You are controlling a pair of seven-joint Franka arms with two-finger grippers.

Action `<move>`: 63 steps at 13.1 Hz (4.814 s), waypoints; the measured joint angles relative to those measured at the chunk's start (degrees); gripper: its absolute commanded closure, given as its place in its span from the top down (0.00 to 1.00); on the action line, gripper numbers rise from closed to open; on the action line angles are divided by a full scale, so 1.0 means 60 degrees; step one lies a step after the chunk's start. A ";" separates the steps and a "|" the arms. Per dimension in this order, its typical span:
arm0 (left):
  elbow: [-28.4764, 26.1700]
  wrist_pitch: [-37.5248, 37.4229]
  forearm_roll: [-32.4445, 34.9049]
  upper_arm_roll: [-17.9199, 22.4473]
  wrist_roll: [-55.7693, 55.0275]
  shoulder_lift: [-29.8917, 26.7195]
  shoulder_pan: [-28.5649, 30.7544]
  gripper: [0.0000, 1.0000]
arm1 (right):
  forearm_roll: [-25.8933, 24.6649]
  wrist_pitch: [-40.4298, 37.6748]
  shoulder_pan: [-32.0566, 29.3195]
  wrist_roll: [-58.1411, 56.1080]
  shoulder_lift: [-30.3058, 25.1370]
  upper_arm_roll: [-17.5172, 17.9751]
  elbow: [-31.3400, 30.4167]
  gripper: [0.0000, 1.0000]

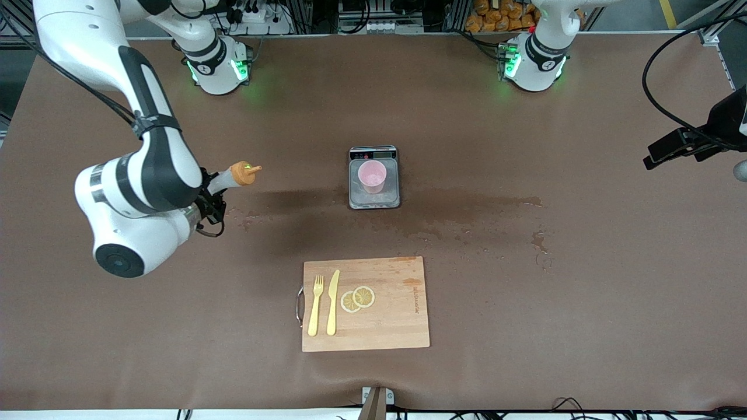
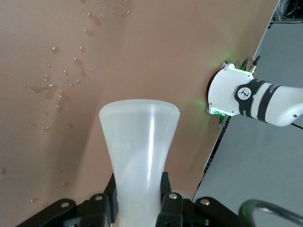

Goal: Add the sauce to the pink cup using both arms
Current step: 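Carry the bottle back and lower it onto the table with the right gripper, then open the right gripper and release the bottle upright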

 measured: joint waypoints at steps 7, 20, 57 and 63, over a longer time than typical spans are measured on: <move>-0.0015 0.0000 0.0000 0.0000 0.0000 0.0002 -0.0008 1.00 | 0.0515 -0.0139 -0.1792 -0.3198 0.0025 -0.0024 -0.0370 0.30; -0.0019 0.0000 0.0000 -0.0002 0.0000 0.0003 -0.0009 1.00 | 0.1207 0.0478 -0.4112 -0.9562 0.0918 -0.0048 -0.0697 0.30; 0.0009 0.0000 0.0000 -0.0004 0.0000 -0.0004 -0.0016 1.00 | 0.2042 0.0613 -0.5505 -0.9895 0.2199 0.0058 -0.0478 1.00; 0.0008 0.0000 0.0000 -0.0004 0.0000 -0.0004 -0.0018 1.00 | 0.2045 -0.0225 -0.5088 -0.9261 0.1714 0.0178 0.0940 1.00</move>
